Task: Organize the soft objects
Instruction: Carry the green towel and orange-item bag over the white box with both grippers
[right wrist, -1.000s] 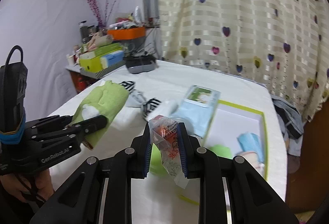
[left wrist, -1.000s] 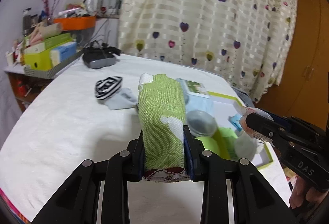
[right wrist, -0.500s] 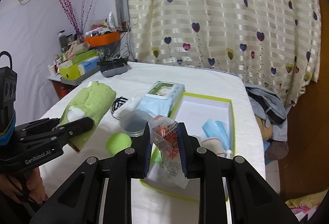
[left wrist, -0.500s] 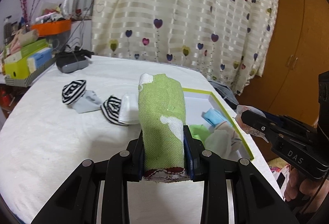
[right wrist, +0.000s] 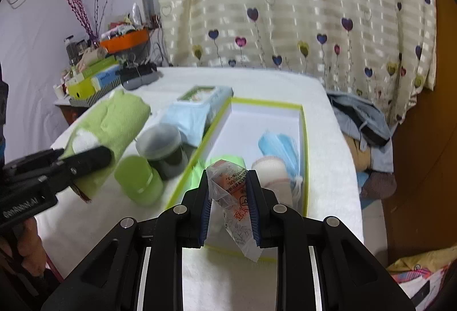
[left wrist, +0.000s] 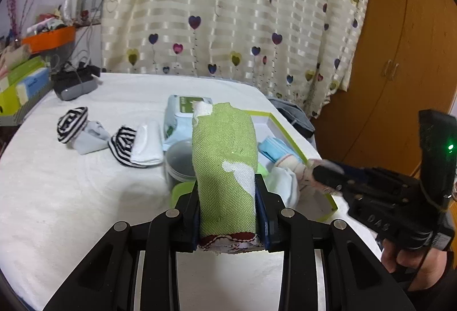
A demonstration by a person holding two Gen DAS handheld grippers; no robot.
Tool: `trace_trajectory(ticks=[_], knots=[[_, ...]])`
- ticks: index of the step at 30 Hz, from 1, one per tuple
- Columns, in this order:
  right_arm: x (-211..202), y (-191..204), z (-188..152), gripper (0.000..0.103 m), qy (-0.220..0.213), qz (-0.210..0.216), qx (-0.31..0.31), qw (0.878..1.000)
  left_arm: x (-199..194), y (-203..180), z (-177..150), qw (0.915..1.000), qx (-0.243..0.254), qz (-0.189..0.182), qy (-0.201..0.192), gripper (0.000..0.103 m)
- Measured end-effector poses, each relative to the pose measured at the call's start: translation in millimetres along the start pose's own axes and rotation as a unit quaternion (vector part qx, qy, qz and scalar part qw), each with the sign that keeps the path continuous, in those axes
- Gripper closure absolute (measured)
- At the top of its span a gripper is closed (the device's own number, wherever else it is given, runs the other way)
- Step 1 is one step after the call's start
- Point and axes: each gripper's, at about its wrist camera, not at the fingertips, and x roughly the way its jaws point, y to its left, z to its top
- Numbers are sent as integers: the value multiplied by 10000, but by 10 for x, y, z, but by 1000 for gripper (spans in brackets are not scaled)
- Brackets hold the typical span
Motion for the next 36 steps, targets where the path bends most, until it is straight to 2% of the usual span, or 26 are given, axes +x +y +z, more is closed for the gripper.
trace_trajectory(ticks=[14, 31, 33, 36], knots=[[379, -144, -223, 79, 535, 55, 85, 9985, 169, -166, -69, 9993, 201, -202, 259, 73], [794, -361, 82, 78, 488, 103, 163, 9986, 518, -237, -27, 9978, 224, -269, 561, 73], [748, -377, 70, 74, 448, 85, 156, 9988, 546, -254, -23, 9976, 228, -295, 580, 73], [655, -380, 35, 57, 374, 114, 151, 9991, 587, -286, -28, 9972, 248, -333, 617, 73]])
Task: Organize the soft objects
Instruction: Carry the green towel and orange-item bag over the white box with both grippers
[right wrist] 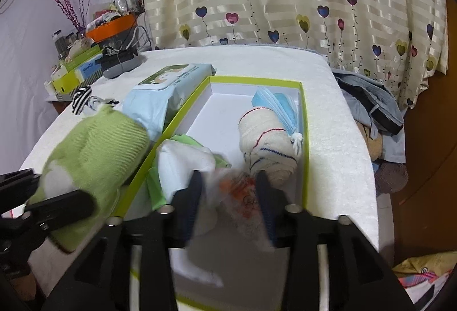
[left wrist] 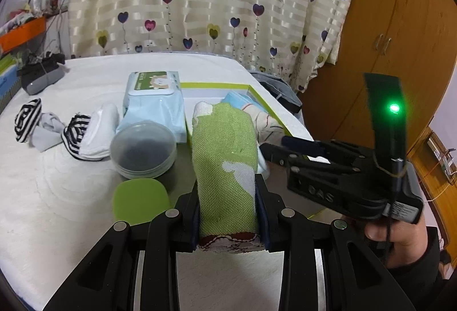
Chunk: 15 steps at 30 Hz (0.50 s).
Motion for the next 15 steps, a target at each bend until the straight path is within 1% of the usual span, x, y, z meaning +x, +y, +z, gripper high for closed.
trace_trajectory(ticks=[3, 8, 11, 15], knots=[[-109, 2, -48, 57, -82, 22, -10, 10000, 33, -24, -16, 10000, 15, -70, 64, 73], [-236, -71, -92, 57, -174, -66, 108, 9998, 91, -97, -54, 9997, 48, -180, 184, 73], [-276, -123, -103, 57, -213, -108, 200, 9995, 195, -134, -91, 9986, 20, -341, 400, 73], [-293, -175, -116, 57, -227, -120, 243, 9994, 335, -189, -91, 9980, 33, -357, 520, 73]])
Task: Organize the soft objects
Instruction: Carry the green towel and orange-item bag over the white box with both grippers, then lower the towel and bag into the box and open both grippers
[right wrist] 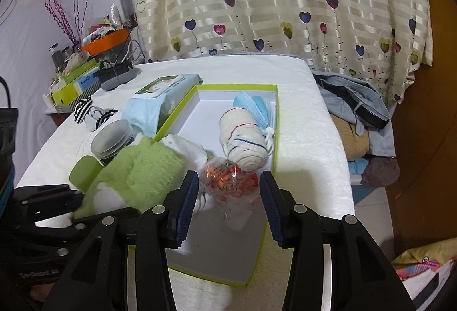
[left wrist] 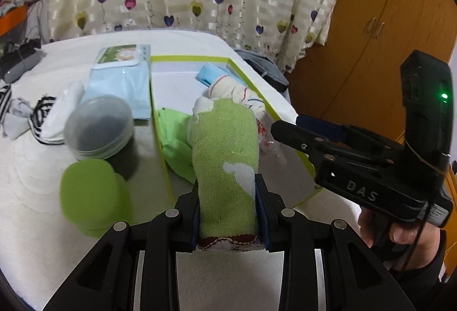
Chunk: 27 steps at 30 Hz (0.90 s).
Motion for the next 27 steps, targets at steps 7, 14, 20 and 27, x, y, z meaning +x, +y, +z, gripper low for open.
trace_trajectory(ticks=[7, 14, 20, 27], knots=[[26, -105, 3, 57, -4, 3, 91, 10000, 250, -11, 166, 9999, 19, 87, 66, 73], [31, -143, 0, 57, 20, -16, 104, 9999, 315, -23, 229, 10000, 23, 50, 40, 67], [-1, -133, -24, 57, 16, -9, 71, 10000, 129, -22, 144, 10000, 27, -50, -68, 65], [-128, -14, -70, 57, -21, -58, -1, 10000, -104, 16, 99, 9995, 3, -67, -309, 64]])
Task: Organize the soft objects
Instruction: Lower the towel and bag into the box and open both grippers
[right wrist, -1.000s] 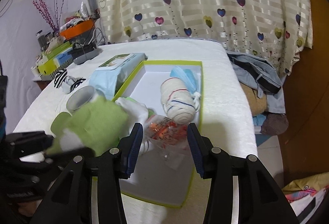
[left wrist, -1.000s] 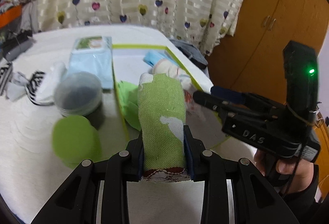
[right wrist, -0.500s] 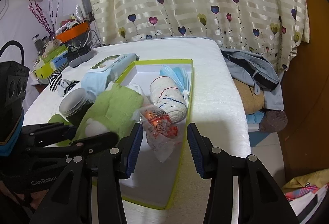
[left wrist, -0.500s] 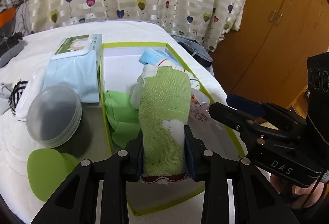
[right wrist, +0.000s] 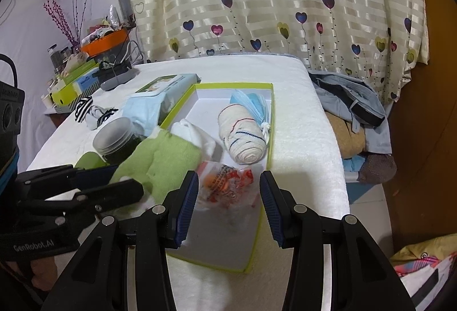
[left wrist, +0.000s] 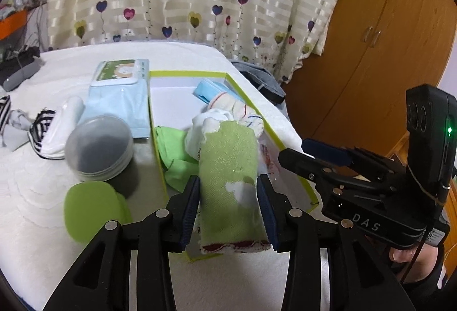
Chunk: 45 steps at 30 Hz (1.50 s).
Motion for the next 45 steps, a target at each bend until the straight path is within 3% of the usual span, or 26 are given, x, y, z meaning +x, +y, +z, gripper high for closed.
trace_trajectory(ticks=[4, 9, 11, 12, 18, 27, 32, 35, 45], knots=[[-9, 95, -45, 57, 63, 29, 16, 10000, -104, 40, -33, 10000, -63, 5, -71, 64], [22, 278, -96, 57, 87, 381, 11, 9992, -252, 157, -74, 9995, -177, 147, -196, 64], [54, 399, -101, 75, 110, 471, -120, 9988, -303, 211, -79, 9992, -226, 206, -242, 64], [69, 447, -105, 77, 130, 487, -183, 9986, -325, 240, -79, 9991, -259, 231, -263, 64], [390, 554, -50, 77, 449, 55, -541, 9975, -394, 353, -68, 9982, -378, 304, -363, 64], [641, 533, 226, 77, 359, 47, -522, 9980, -427, 465, -68, 9975, -466, 366, -396, 64], [455, 574, 240, 76, 170, 108, -521, 9984, -502, 536, -71, 9963, -523, 476, -492, 64], [313, 612, 201, 61, 108, 89, -531, 9985, -551, 556, -74, 9957, -540, 511, -553, 64], [-60, 808, 162, 60, -109, 144, -668, 9976, -744, 605, -124, 9932, -621, 676, -715, 64]])
